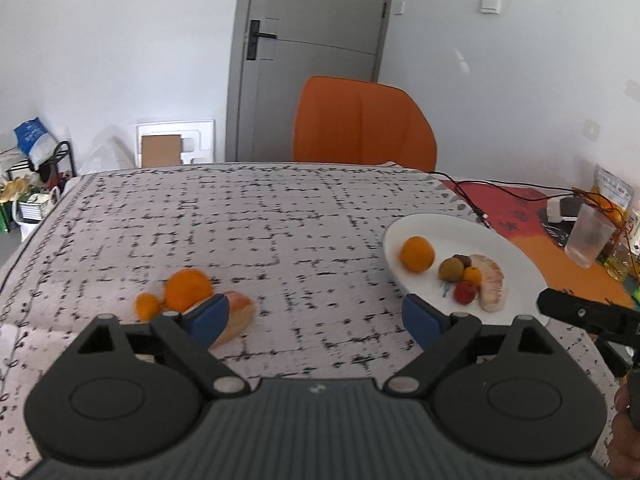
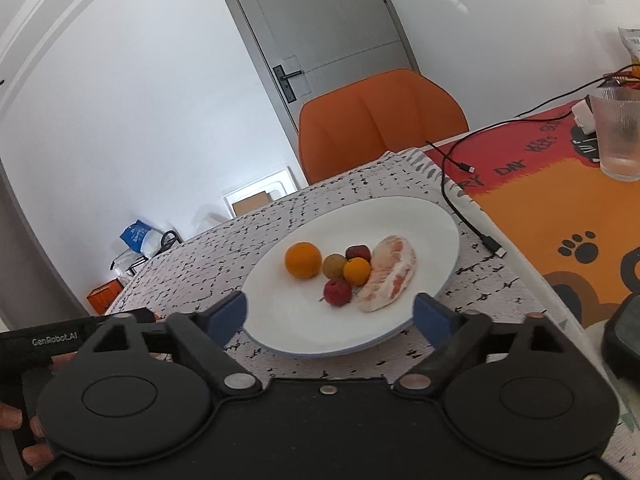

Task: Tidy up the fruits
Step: 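Move both open tools back over the remaining fruit pile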

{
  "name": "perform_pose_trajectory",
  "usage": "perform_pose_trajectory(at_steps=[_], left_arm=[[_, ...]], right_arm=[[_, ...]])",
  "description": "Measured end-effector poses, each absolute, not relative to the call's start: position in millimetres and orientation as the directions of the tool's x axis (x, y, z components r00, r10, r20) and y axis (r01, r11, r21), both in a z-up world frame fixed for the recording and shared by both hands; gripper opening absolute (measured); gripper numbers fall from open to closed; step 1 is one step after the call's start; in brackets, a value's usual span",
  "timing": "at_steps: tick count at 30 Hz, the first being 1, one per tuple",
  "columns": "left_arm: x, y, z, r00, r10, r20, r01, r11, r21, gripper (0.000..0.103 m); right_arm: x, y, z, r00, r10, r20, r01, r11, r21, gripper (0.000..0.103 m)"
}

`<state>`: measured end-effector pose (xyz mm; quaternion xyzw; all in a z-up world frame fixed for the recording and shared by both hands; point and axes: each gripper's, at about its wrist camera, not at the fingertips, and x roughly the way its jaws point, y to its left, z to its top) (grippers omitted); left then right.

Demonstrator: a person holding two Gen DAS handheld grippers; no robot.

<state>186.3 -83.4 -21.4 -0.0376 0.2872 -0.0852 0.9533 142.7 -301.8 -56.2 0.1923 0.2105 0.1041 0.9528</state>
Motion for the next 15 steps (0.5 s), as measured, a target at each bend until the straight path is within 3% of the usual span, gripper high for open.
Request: perform_pose_trajectory(at_steps=[4, 15], left_arm=[[181.7, -73.4, -21.9, 0.823, -0.168, -0.542, 0.133, 0.986, -0.104, 0.102], [172.1, -46.2, -24.3, 0.835, -0.157, -0.527, 0.103, 0.986, -0.132, 0.103]], right_arm=[[142.7, -293.9, -54.6, 0.895, 0.266, -0.357, -0.113, 0.911, 0.397, 0.103], [142.8, -269.0, -50.8, 0.882, 0.298, -0.364, -0.152, 0.913, 0.379, 0.103]])
